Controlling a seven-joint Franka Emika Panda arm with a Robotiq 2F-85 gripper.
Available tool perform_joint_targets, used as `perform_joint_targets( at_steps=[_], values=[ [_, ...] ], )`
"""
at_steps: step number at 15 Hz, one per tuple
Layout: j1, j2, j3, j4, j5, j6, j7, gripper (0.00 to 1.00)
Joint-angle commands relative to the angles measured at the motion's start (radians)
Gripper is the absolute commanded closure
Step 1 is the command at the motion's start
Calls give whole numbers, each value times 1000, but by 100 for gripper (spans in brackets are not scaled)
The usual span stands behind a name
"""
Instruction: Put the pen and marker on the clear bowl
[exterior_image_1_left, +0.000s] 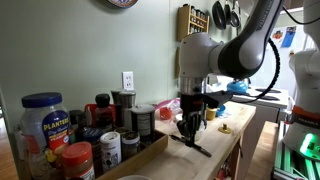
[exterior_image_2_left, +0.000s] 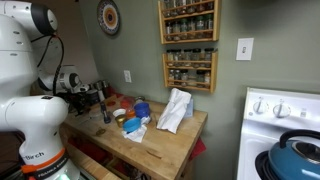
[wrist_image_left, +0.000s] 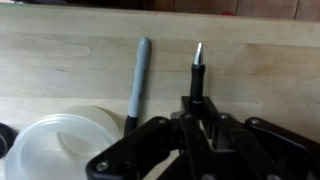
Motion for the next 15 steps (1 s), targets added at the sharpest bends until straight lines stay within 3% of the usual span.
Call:
perform_joint_targets(
  at_steps=[1, 4, 8, 12, 15],
  values=[
    [-25, -190, 29, -69, 28, -114, 29, 97],
    [-68, -304, 34, -127, 7, -155, 6, 97],
    [-133, -382, 25, -243, 26, -60, -47, 97],
    [-183, -390, 25, -310, 24, 66, -100, 97],
    [-214, -335, 28, -284, 16, 104, -137, 97]
  ],
)
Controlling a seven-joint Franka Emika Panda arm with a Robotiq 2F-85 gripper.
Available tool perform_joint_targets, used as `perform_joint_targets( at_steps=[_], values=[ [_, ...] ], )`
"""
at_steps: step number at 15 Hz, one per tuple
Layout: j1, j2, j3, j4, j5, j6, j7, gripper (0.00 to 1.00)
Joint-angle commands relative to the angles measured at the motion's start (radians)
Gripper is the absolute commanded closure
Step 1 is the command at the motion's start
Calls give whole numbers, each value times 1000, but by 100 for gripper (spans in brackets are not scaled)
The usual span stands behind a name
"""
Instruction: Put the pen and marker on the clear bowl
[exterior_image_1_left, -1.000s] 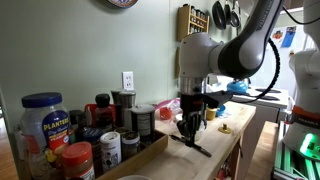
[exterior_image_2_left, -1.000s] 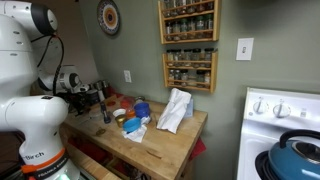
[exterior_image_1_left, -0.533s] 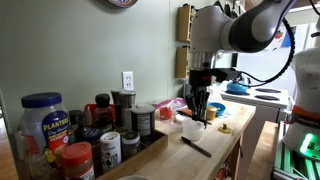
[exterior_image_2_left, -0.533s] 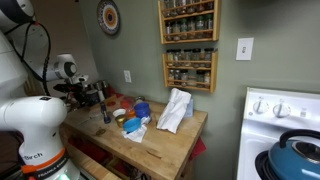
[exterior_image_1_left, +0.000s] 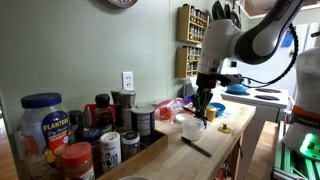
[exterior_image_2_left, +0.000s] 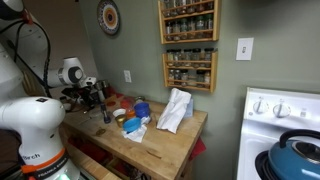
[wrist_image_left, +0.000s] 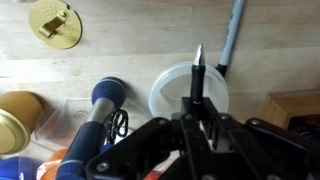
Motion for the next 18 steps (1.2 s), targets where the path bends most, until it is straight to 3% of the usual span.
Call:
perform_joint_targets(
  at_steps=[1, 11, 12, 14, 18],
  values=[
    [-33, 31, 10, 0, 12, 46, -58, 97],
    [-37, 86, 6, 2, 52, 38, -156, 97],
    [-36, 85, 6, 2, 56, 36, -156, 62],
    [-37, 74, 9, 2, 50, 34, -144, 54],
    [-5, 15, 26, 4, 96, 0, -140, 23]
  ],
)
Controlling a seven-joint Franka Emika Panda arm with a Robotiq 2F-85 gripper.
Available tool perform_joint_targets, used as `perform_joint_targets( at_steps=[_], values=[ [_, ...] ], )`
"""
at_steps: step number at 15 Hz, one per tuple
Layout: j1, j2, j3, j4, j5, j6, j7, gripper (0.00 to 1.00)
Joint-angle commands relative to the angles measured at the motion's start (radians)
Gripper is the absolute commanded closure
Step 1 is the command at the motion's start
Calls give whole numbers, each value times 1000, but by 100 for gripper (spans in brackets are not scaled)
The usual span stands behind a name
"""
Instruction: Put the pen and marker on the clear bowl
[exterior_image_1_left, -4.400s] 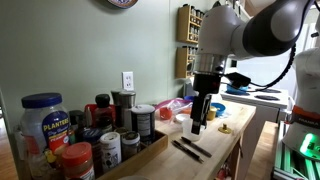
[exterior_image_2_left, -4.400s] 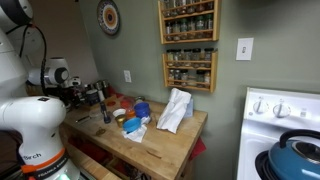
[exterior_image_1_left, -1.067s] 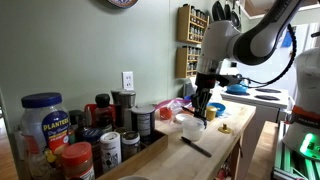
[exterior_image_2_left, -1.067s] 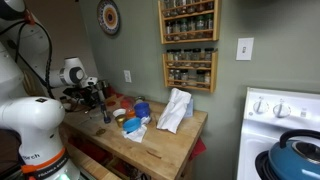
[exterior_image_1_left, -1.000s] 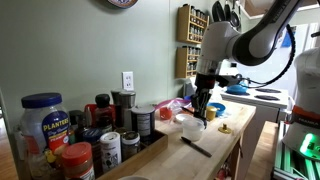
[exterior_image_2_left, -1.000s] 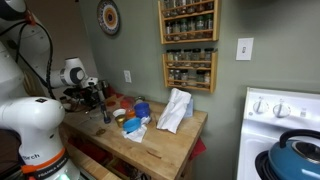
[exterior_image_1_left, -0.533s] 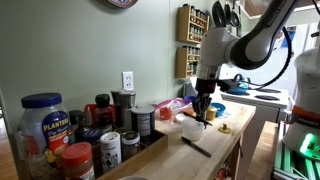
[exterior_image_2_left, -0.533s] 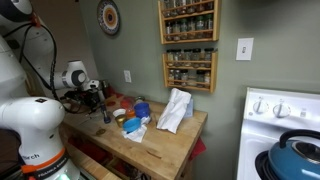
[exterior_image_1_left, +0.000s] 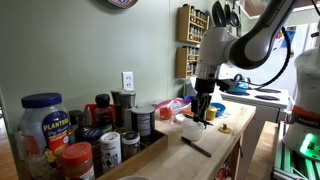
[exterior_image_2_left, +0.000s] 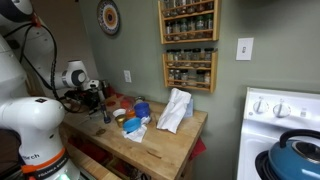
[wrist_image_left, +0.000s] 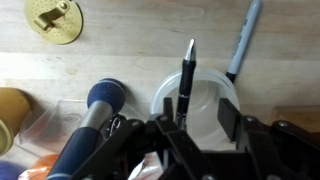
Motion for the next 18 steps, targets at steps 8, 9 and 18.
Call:
perform_joint_targets(
  at_steps=[8, 9, 18],
  values=[
    [130, -42, 117, 41, 220, -52, 16, 0],
    [138, -27, 130, 46, 228, -47, 21, 0],
    [147, -9, 145, 51, 226, -30, 6, 0]
  ],
)
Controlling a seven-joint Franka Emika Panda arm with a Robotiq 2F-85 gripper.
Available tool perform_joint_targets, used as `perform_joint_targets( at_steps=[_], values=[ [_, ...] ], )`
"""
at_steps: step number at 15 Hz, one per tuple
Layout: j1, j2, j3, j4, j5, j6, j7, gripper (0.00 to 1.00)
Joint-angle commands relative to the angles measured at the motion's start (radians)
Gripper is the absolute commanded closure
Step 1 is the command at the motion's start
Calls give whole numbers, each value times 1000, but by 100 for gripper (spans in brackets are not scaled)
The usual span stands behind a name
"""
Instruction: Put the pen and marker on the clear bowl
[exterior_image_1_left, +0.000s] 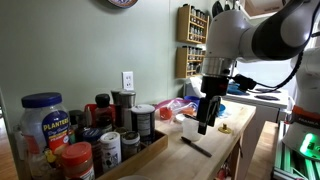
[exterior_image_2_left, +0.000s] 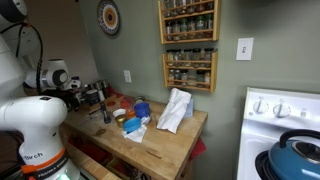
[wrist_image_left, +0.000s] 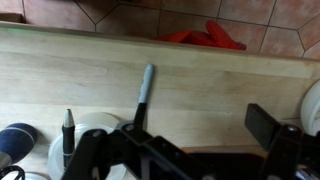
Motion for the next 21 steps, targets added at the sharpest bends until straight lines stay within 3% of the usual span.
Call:
perform_joint_targets(
  at_steps=[1, 11, 21],
  values=[
    [-4, -2, 4, 0, 4, -2, -4, 0],
    [-5, 125, 38, 28, -95, 86, 62, 0],
    [-17, 216, -14, 14, -379, 153, 293, 0]
  ],
)
